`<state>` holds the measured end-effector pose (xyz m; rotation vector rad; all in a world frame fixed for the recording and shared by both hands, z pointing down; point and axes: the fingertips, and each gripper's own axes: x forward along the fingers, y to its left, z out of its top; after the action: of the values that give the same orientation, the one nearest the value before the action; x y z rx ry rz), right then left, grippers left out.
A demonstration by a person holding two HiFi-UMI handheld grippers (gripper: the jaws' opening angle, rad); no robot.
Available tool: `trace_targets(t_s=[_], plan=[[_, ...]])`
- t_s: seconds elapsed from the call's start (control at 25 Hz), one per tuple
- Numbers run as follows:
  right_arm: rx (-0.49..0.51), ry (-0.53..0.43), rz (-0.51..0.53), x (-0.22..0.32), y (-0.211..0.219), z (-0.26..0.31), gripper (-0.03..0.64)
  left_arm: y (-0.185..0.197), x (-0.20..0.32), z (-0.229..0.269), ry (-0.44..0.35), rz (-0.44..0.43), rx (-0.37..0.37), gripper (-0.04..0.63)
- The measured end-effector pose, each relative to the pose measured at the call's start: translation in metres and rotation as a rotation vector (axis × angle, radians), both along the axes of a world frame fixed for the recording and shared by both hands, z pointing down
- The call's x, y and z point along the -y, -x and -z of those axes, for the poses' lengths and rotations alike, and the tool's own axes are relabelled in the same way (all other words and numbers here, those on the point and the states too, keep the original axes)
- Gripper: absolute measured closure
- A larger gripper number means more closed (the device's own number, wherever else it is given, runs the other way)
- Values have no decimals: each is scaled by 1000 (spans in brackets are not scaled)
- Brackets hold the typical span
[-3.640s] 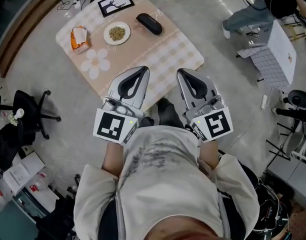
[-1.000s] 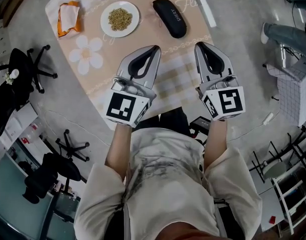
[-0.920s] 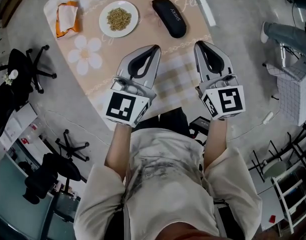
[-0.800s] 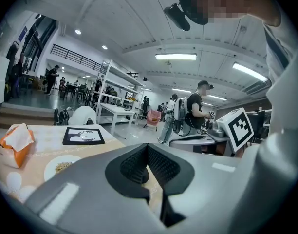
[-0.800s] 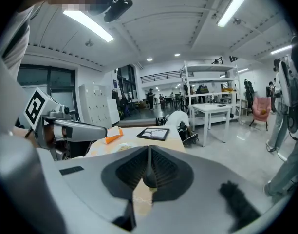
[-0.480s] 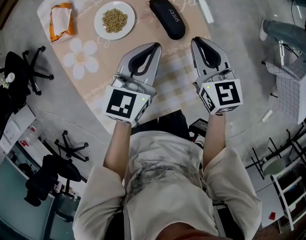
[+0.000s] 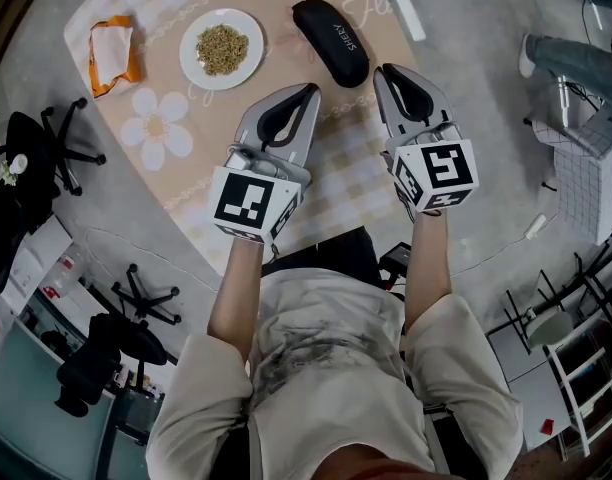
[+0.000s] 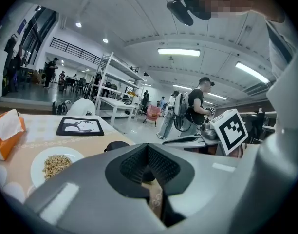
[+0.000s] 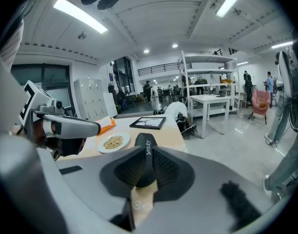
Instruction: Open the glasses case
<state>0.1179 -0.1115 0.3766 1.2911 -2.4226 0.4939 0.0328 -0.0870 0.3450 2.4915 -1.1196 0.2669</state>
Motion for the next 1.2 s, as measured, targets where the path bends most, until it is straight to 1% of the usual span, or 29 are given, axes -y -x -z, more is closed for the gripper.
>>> trace_targets(t_s=[0.04,0.08,0.24,0.52,0.76,0.96,1.2], plan=[[-3,6,-1,3,0,-4,562,0,2,-2,3,1,2,589],[-8,11,-3,5,0,-7,551,1,4,-5,5,1,4,588],[-37,26,-14,16,-1,-21,548,2,8,-14,16,4,11,589],[-71,71,-17,28,-1,-45,523,4,14,-23,31,7,16,589],[-56,79,-17,30,1,-48,517,8,17,-29,37,10,18,589],[-47,68,21,23,12,-45,517,11,20,-30,34,13,23,589],[-13,41,77,15,33,-38,517,13,24,-32,28,9,39,589]])
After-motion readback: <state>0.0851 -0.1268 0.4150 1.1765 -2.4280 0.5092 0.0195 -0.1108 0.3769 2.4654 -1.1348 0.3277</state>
